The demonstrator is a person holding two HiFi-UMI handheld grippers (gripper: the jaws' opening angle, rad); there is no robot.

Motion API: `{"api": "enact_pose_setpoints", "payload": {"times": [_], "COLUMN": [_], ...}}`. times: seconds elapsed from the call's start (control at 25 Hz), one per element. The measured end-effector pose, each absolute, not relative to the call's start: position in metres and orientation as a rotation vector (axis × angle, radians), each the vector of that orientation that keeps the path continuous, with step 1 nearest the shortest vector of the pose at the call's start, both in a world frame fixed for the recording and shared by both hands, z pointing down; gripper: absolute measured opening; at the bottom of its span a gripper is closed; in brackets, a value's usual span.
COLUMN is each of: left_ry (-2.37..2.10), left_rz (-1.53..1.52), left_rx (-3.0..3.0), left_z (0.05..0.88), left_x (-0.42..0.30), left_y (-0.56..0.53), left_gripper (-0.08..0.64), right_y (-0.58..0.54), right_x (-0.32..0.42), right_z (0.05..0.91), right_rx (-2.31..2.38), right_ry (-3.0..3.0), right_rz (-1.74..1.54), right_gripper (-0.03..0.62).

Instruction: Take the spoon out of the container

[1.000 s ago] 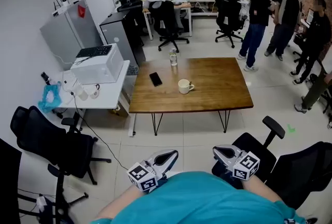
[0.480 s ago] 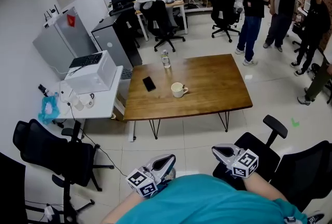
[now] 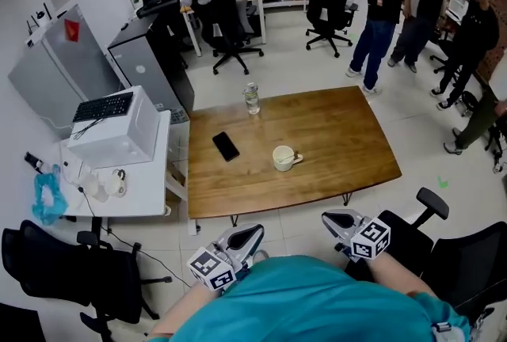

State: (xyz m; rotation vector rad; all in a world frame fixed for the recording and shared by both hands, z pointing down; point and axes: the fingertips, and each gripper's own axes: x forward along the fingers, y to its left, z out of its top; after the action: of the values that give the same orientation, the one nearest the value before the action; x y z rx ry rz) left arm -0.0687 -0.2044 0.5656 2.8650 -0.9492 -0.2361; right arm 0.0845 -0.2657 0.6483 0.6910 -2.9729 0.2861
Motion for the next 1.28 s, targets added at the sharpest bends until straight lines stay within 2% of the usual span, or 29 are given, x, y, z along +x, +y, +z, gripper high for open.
{"api": "enact_pose_setpoints", "payload": {"times": [0.24,0.36,0.64,0.92,1.28], "left_ry": [-0.891,-0.895,-1.077,-1.244,-1.267], "left_rz": [-0.244,-0.243,-0.215,-0.239,-0.262], "left_rx": [2.849,2.826,2.752,2.646,2.623], "left_z": [0.590,0.606,0.617,0.642,0.662], "left_x": [-0.176,-0.193,-0.201,-0.210,-0.222], "left_y": [-0.314,-0.349,-0.417,-0.463,-0.483], "left_gripper": [-0.002,-0.002,-0.002,-0.002,-0.002], "right_y": [-0.400,-0.457,-0.584,-0.638,-0.654], "right_x": [0.004,-0.004,-0.001,-0.034,-0.040], "right_z": [0.703,0.738,0.820,0.863,0.892], "right_rx": [0.818,0.847,0.821,0.700,0.739], "right_ry": [-2.836,-2.757,-2.531,-2.460,-2.378], "right_rz": [0.470,0.604,1.054,1.074,1.047], "right_gripper": [0.004,0.063,0.132,0.133,0.130]}}
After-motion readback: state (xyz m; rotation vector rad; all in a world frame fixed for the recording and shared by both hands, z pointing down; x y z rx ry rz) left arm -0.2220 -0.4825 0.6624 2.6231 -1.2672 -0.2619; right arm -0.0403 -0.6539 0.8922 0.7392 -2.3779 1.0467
